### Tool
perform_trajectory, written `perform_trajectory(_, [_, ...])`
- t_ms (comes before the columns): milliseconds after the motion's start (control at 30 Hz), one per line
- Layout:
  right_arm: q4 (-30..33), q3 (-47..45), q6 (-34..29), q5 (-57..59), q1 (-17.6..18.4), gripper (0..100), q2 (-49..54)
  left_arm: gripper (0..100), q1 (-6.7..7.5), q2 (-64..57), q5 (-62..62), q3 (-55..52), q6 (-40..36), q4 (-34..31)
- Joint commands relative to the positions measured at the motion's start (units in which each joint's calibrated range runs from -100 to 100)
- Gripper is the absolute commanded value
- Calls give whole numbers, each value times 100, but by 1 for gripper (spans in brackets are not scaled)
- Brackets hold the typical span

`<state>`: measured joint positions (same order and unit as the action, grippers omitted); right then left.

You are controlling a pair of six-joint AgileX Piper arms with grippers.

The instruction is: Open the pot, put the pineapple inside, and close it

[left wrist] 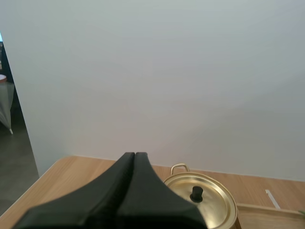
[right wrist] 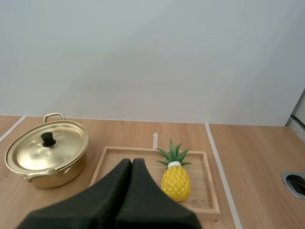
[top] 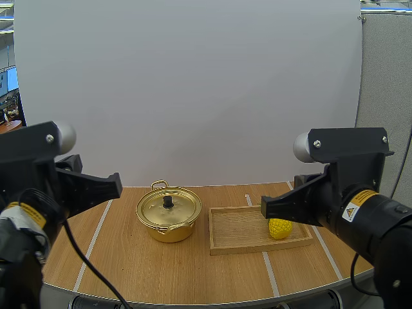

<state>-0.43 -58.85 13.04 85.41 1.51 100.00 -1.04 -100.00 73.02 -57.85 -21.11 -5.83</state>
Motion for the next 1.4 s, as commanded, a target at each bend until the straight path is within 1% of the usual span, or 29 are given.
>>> perform_trajectory(0, [-95,127,39,532,-24,0,0,0,6,0,630,216,89,-10])
perform_trajectory(33, [-127,127,39,602,-24,0,0,0,6,0,630,216,203,44])
perform_trajectory(67, [-167,127,39,722,-24,0,0,0,6,0,670,216,536,176])
perform_trajectory(100, [-210,127,39,838,-24,0,0,0,6,0,718,216,892,404])
perform_trajectory(167, [-302,144,39,1032,-24,0,-114,0,6,178,820,216,1330,789])
perform_trajectory(233, [-358,149,39,1073,-24,0,-297,0,6,439,839,216,1501,1111])
perform_trajectory(300, [-370,149,39,1073,-24,0,-567,0,6,750,742,216,1585,1249])
perform_trajectory(433, [-370,149,39,1073,-24,0,-1233,0,6,1550,253,216,1703,1251])
perform_trajectory(533, [-370,149,39,973,-24,0,-1757,0,6,2122,-233,216,1951,1273])
perform_trajectory(633, [-360,149,39,700,-24,0,-2255,0,6,2678,-686,216,2155,1286])
perform_trajectory(733, [-360,149,39,382,-24,0,-2656,0,6,3283,-1076,216,2201,1286])
perform_trajectory(833, [-360,149,39,120,-24,0,-2996,0,6,3824,-1283,216,2201,1286])
perform_trajectory(967, [-360,149,39,100,-24,0,-3256,0,6,4287,-1405,216,2201,1286])
perform_trajectory(1033, [-360,149,39,100,-24,0,-3332,3,6,4470,-1403,216,2201,1296])
perform_trajectory(1067, [-360,149,39,100,-24,7,-3343,7,6,4537,-1403,216,2201,1296])
perform_trajectory(1133, [-360,149,39,84,-24,26,-3343,15,6,4643,-1403,216,2201,1296])
perform_trajectory(1200, [-370,149,39,26,-24,48,-3343,26,6,4723,-1403,216,2201,1296])
perform_trajectory(1267, [-398,149,39,26,-24,66,-3343,47,6,4791,-1403,216,2201,1296])
perform_trajectory(1300, [-398,149,39,26,-24,74,-3343,59,6,4802,-1403,216,2201,1296])
perform_trajectory(1333, [-398,149,39,26,-24,78,-3343,71,6,4802,-1403,216,2224,1296])
perform_trajectory(1367, [-398,149,39,26,-24,84,-3343,85,6,4802,-1403,216,2306,1296])
